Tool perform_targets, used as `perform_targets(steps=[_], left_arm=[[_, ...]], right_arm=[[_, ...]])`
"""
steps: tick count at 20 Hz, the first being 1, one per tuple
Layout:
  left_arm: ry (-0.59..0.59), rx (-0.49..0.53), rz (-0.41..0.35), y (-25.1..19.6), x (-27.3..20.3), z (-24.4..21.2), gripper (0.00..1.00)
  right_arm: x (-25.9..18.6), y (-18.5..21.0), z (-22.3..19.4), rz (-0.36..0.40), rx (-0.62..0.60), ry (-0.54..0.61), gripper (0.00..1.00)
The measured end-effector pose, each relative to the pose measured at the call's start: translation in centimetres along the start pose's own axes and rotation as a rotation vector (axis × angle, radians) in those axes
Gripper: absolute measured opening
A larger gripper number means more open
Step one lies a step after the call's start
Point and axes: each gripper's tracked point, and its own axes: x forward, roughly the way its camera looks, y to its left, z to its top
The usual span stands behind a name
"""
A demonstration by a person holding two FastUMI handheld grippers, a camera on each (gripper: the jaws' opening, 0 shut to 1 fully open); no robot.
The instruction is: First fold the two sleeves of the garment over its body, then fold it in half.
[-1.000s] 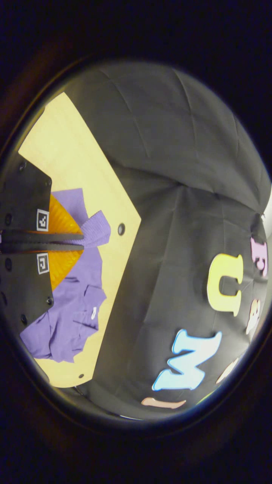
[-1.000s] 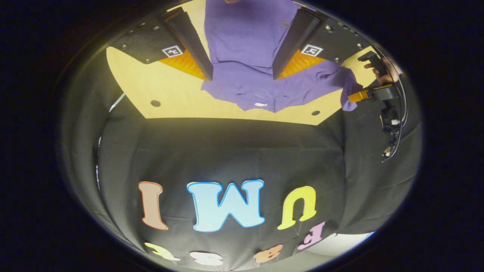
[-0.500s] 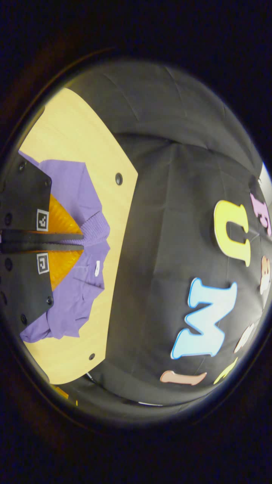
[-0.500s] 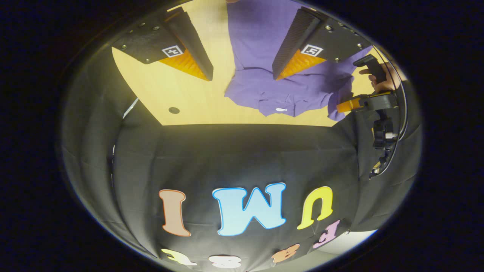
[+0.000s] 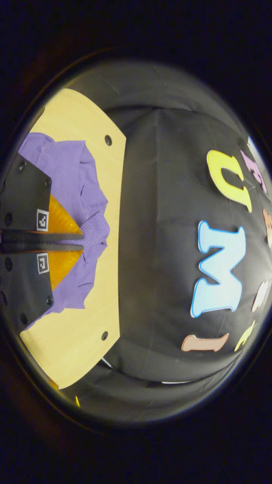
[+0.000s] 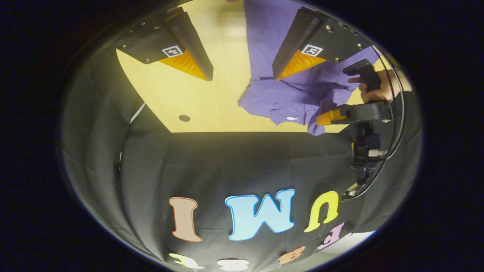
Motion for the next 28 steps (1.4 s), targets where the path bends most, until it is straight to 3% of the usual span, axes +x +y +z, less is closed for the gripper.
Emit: perform_targets(steps=[8,9,11,12,15,18,19,28], left_arm=[[0.060,0.014,-0.074,-4.7,2.6,-1.6,0.07],[0.060,0.004,-0.095,-4.9,2.5,-1.5,0.14],[0.057,0.005,-0.117,-5.0,2.3,-1.3,0.19],[0.056,0.005,-0.132,-5.1,2.2,-1.2,0.24],[0.037,0.005,-0.168,-4.9,0.9,-0.3,0.70],[0.018,0.027,-0.160,-3.1,-1.0,-0.2,0.89],[0.017,0.033,-0.160,-2.4,-1.9,-0.4,1.00],[0.099,0.034,-0.117,6.7,-11.7,-8.0,0.96]], right_arm=[[-0.4,-1.1,-1.8,0.003,0.015,0.022,0.98],[-0.6,-1.1,-1.8,-0.006,0.018,0.020,0.98],[-0.8,-1.1,-2.1,-0.027,0.025,0.024,0.97],[-0.8,-1.0,-2.3,-0.038,0.031,0.027,0.97],[-1.3,-0.4,-2.4,-0.065,0.044,0.019,0.97],[-1.2,-0.4,-3.4,-0.104,0.024,0.040,0.97],[-1.4,0.2,-3.9,-0.099,0.028,0.050,0.97],[-3.8,3.9,-12.5,-0.124,0.063,0.208,0.97]])
